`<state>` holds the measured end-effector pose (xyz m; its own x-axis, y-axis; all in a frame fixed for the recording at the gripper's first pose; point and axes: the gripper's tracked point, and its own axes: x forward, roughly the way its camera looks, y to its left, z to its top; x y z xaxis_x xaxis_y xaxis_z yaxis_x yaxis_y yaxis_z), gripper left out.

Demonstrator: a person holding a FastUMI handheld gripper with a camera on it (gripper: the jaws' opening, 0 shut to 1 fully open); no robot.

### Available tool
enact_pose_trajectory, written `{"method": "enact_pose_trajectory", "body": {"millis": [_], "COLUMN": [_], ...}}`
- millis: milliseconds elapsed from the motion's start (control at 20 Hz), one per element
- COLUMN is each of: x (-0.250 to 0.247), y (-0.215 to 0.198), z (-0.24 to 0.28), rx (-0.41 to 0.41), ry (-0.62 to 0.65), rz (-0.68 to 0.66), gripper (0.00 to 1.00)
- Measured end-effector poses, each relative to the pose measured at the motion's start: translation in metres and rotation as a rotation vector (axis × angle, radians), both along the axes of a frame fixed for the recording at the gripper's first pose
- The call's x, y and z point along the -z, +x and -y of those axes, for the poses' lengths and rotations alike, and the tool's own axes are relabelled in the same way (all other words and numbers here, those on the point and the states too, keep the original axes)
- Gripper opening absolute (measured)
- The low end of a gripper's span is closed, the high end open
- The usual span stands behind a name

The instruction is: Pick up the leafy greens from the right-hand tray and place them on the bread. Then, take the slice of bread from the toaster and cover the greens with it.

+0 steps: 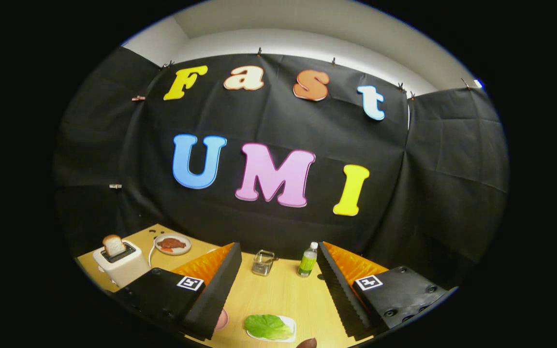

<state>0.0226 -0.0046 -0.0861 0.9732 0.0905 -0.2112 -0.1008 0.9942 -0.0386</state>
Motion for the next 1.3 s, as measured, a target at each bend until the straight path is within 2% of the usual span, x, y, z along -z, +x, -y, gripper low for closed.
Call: {"method": "enact_pose_trajectory", "body": {"millis": [300, 550, 800, 950, 1200, 1250, 1300], "x": [0.143, 0.237, 0.304, 0.338, 0.382, 0.389, 0.395], "y": [-0.011, -0.026, -0.032, -0.025, -0.023, -0.026, -0.027], "z": [0.002, 0.008, -0.003, -0.008, -0.008, -0.007, -0.008], "rx": [-0.128, -0.205, -0.264, -0.299, -0.355, -0.365, -0.374], "ry": [-0.063, -0.098, -0.094, -0.115, -0.164, -0.168, -0.160], "rz": [-0.366, -0.598, -0.771, -0.833, -0.934, -0.967, -0.989], "gripper": [0.96, 0.94, 0.92, 0.86, 0.87, 0.80, 0.78]}}
